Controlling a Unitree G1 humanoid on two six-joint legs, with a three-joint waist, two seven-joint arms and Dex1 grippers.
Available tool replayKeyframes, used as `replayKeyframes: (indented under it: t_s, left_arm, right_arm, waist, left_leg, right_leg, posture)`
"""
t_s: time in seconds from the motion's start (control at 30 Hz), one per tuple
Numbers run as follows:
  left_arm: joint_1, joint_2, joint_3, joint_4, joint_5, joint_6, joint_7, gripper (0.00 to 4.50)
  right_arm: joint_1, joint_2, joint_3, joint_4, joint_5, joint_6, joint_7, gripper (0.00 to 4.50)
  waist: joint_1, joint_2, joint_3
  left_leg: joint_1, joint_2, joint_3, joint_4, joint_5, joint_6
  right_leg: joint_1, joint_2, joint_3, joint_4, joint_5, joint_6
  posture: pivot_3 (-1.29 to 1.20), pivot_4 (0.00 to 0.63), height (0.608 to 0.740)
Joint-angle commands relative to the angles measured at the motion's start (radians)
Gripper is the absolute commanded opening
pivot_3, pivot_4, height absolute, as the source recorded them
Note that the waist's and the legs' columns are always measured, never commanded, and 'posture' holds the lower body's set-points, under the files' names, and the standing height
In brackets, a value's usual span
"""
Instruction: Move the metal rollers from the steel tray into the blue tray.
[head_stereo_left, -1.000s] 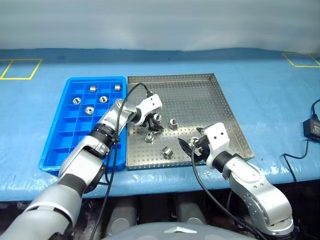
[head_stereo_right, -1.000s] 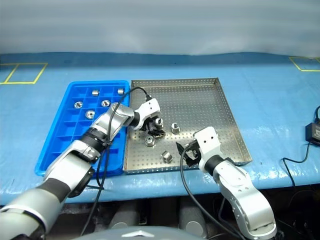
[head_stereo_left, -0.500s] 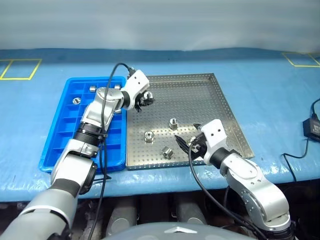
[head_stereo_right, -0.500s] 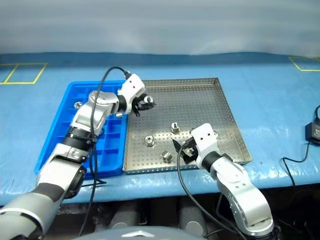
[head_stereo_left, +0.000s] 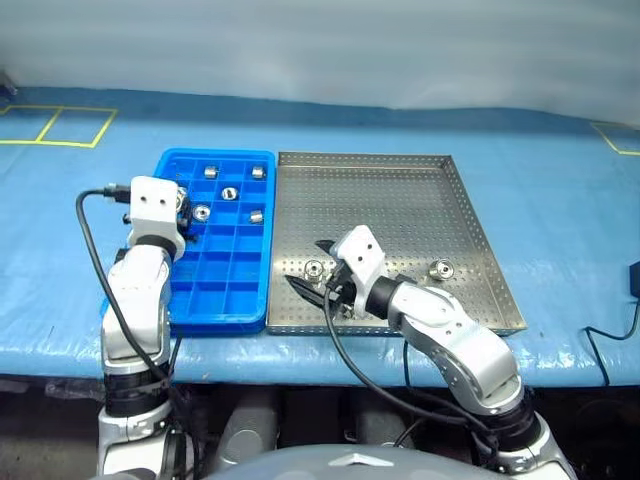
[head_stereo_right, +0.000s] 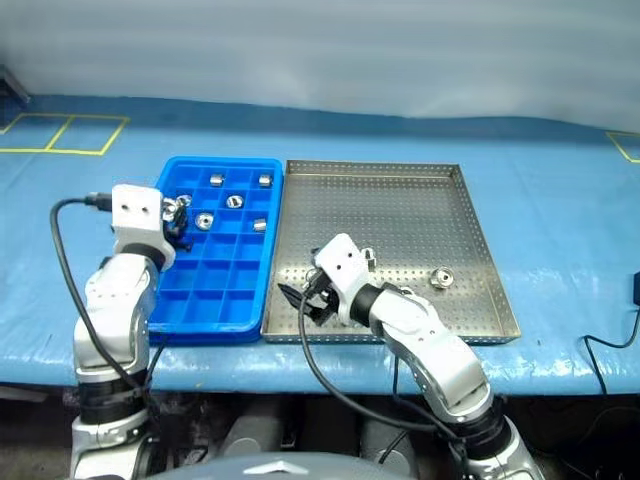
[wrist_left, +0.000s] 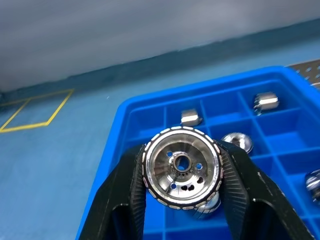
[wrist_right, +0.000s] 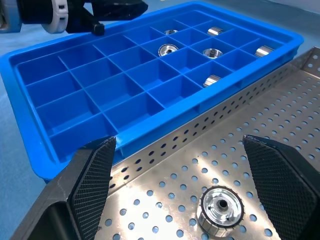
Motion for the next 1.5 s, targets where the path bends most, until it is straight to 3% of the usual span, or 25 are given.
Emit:
replayKeyframes:
  t_s: [0.03,0.4,0.43,0.6,0.73,0.97,1.17,1.5]
  left_arm:
    - [-0.001,-0.015,0.015,-0.009,0.003,-0.034,0.055,1.69]
    - [-0.024,-0.008,0.064,0.146,-0.003,-0.031,0.174,1.69]
    - [-0.03,-0.013,0.063,0.134,-0.027,-0.04,0.157,2.44]
    - [-0.072,0.014,-0.022,0.023,-0.143,-0.129,-0.011,4.06]
    - [-0.118,0.056,-0.079,-0.02,-0.282,-0.112,-0.203,4.06]
    - [-0.251,0.272,-0.332,0.09,-0.464,-0.015,-0.675,4.06]
    - [-0.398,0.374,-0.554,0.291,-0.416,-0.044,-0.937,4.06]
    - [-0.565,0.364,-0.771,0.558,-0.241,-0.173,-1.103,4.06]
  right_arm:
    - [-0.022,0.002,0.006,-0.002,-0.001,-0.029,0.016,4.29]
    - [0.021,-0.005,-0.003,-0.036,-0.004,-0.017,-0.01,4.29]
    - [0.028,-0.006,-0.007,-0.042,-0.005,-0.015,-0.016,4.29]
    - [0.074,-0.017,-0.055,-0.091,0.004,0.007,-0.045,4.29]
    - [0.125,-0.045,-0.111,-0.129,0.006,0.028,-0.064,4.29]
    - [0.242,-0.102,-0.233,-0.185,0.006,0.054,-0.095,4.29]
    - [0.279,-0.087,-0.255,-0.203,-0.002,0.052,-0.133,4.29]
    - [0.299,-0.034,-0.231,-0.202,-0.019,0.02,-0.177,4.29]
  waist:
    - [0.007,0.0,0.0]
    - [0.0,0.0,0.0]
    - [-0.002,0.0,0.0]
    - [-0.004,0.0,0.0]
    - [-0.014,0.0,0.0]
    - [-0.042,0.001,0.0]
    - [-0.064,0.001,0.0]
    - [-0.081,0.001,0.0]
  left_leg:
    - [0.0,0.0,0.0,0.0,0.0,0.0]
    - [0.0,0.0,-0.004,-0.002,0.001,-0.002]
    - [0.0,0.001,-0.004,-0.002,0.001,-0.002]
    - [0.0,0.0,-0.004,-0.002,0.001,-0.002]
    - [0.0,-0.001,-0.004,-0.002,0.0,-0.002]
    - [0.0,-0.002,-0.003,-0.003,0.0,-0.001]
    - [0.0,0.0,-0.003,-0.003,0.0,-0.001]
    - [-0.002,-0.001,-0.002,-0.003,0.0,0.0]
  right_leg:
    - [0.0,0.0,0.0,0.0,0.0,-0.001]
    - [0.0,0.0,-0.005,0.0,-0.001,-0.004]
    - [0.0,0.0,-0.005,0.0,-0.002,-0.005]
    - [0.001,-0.003,-0.008,0.0,-0.003,-0.007]
    - [0.001,-0.011,-0.01,0.0,-0.003,-0.007]
    - [0.0,-0.006,-0.011,0.001,-0.004,-0.009]
    - [0.0,-0.003,-0.01,0.001,-0.007,-0.004]
    - [-0.002,-0.003,-0.007,0.0,-0.008,-0.002]
  posture:
    - [0.19,0.15,0.74]
    - [0.12,0.15,0.74]
    - [0.12,0.15,0.74]
    - [0.09,0.15,0.74]
    - [0.06,0.15,0.74]
    - [0.02,0.15,0.74]
    - [-0.03,0.15,0.74]
    - [-0.07,0.15,0.74]
